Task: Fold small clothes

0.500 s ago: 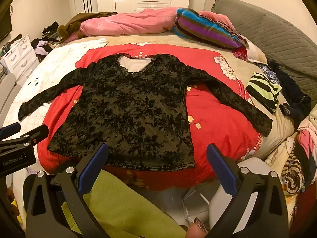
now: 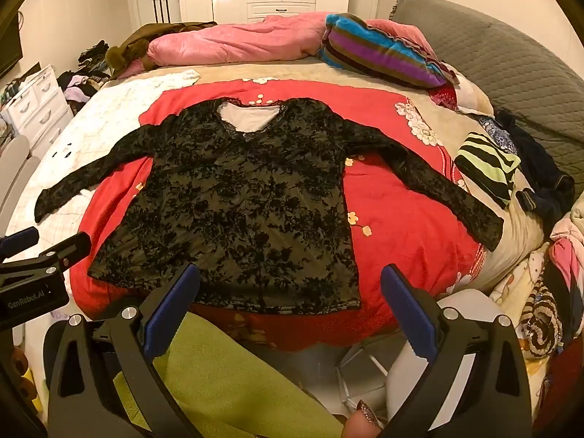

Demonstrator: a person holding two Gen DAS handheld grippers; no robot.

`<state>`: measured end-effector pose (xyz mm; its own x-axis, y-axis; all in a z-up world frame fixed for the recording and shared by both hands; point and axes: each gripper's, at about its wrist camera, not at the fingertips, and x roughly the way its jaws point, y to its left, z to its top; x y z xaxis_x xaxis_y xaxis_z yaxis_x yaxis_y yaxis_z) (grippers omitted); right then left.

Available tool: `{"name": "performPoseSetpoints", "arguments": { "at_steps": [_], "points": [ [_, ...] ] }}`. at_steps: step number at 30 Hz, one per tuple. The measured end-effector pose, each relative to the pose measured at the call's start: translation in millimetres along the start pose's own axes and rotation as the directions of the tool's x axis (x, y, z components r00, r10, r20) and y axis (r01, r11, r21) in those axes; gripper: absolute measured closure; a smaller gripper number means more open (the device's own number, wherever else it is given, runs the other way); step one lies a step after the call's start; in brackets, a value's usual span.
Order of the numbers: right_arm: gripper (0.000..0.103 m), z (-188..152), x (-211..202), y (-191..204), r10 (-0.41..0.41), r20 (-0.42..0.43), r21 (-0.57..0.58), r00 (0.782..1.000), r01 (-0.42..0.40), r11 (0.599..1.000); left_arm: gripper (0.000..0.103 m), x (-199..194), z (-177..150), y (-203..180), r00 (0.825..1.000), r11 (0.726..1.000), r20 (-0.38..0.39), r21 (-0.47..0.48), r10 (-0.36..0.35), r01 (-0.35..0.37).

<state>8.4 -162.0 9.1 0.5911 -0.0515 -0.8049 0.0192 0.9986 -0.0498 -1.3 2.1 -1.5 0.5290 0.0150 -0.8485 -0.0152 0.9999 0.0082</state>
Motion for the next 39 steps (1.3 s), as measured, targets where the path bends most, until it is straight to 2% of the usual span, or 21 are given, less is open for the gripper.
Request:
{"name": "performPoseSetpoints", "arguments": {
  "at_steps": [39],
  "points": [
    [0.004,-0.2,3.3,1.0,0.004,-0.004,0.001,1.000,-0.004,1.000,0.009,3.9,-0.2,-0.9,1.000,1.000,-0.002,-0.001,0.004,-0.004]
  ]
}}
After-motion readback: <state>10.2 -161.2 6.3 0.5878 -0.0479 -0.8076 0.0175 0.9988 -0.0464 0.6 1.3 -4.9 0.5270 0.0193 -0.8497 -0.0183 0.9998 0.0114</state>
